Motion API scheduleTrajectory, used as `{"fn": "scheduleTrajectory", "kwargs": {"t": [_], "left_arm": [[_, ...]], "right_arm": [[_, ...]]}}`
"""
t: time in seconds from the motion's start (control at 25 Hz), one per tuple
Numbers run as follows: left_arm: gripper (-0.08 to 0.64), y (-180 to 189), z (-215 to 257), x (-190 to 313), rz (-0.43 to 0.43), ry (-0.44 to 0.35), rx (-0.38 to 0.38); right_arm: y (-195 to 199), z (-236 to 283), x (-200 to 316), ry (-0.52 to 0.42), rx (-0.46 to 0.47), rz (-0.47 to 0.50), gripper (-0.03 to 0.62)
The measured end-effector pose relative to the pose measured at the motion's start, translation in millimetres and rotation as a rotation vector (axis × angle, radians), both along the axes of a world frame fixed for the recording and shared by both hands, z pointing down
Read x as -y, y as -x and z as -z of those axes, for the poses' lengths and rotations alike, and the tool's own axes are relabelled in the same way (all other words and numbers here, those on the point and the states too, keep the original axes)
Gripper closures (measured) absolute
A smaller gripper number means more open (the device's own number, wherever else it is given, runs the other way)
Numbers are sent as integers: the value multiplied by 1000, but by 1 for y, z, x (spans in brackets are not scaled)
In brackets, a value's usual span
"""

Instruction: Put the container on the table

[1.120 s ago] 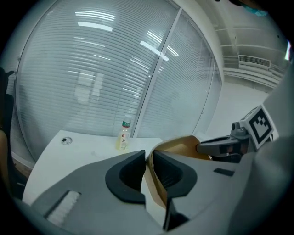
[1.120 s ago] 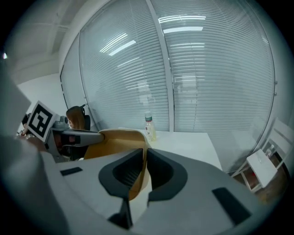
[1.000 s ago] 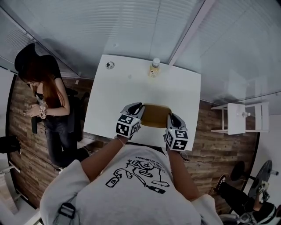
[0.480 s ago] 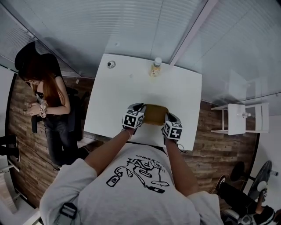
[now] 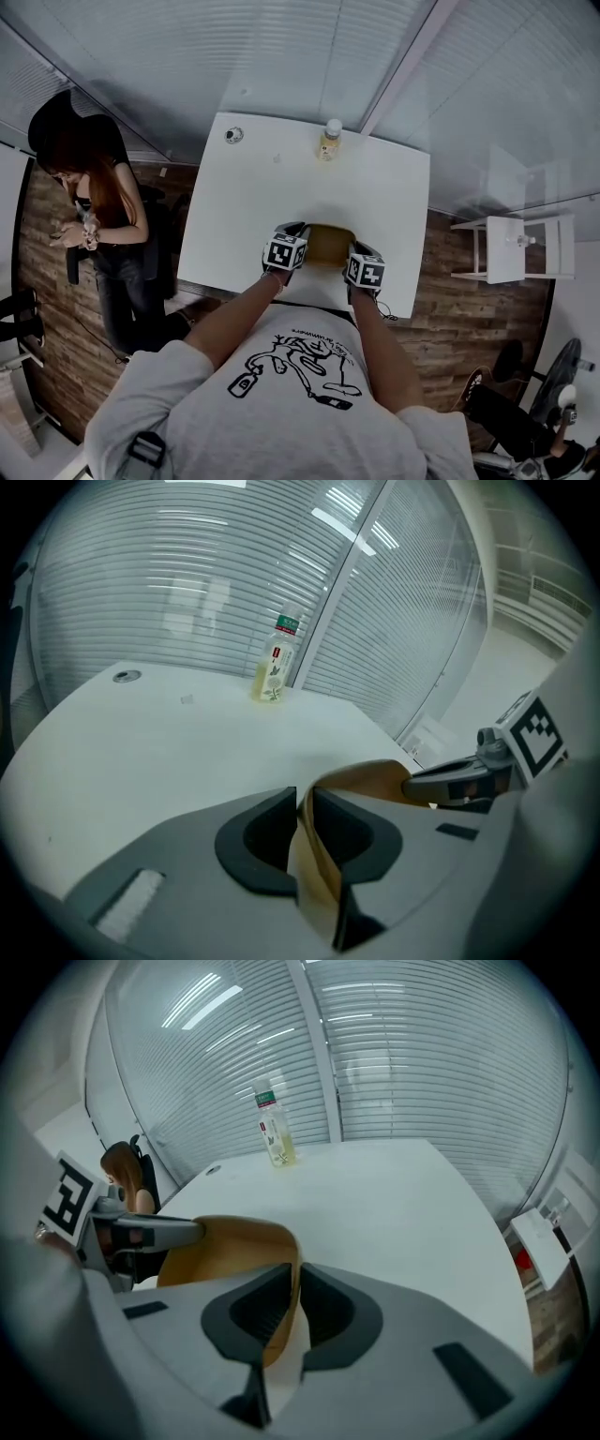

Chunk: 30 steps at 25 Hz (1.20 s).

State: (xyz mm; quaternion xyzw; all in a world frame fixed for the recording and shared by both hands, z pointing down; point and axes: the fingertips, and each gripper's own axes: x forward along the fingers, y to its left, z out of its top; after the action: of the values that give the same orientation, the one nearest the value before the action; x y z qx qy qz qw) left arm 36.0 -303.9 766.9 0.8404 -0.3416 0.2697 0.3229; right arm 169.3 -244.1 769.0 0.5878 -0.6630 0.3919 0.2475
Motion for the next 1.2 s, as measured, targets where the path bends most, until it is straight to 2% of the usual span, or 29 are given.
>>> {"fn": "scheduleTrajectory", "kwargs": {"t": [0.36,0.44,0.52,0.64,0.76,0.92,1.08,1.2], "left_arm": [[509,3,-13,-2,-5,28,5],[471,3,-11,0,-8,19,-4],[392,3,-9,1,-7,7,-10],[377,8,-1,2,4,-5,-22],[377,15,13,4,18,-27,-40],[384,21,47,8,22,-95,-69],[433,24,99,10,23,-187,-132],[453,21,150,11,6,-286,-194]], "right_arm": [[6,-12,-1,22,14,19,572],[7,-13,-2,24,18,20,572],[6,-11,-1,13,17,18,560],[3,0,1,-18,2,30,543],[-3,20,5,-67,-30,42,532],[-6,62,15,-173,-32,56,532],[-1,117,25,-297,-27,74,534],[5,163,30,-394,-24,93,540]]}}
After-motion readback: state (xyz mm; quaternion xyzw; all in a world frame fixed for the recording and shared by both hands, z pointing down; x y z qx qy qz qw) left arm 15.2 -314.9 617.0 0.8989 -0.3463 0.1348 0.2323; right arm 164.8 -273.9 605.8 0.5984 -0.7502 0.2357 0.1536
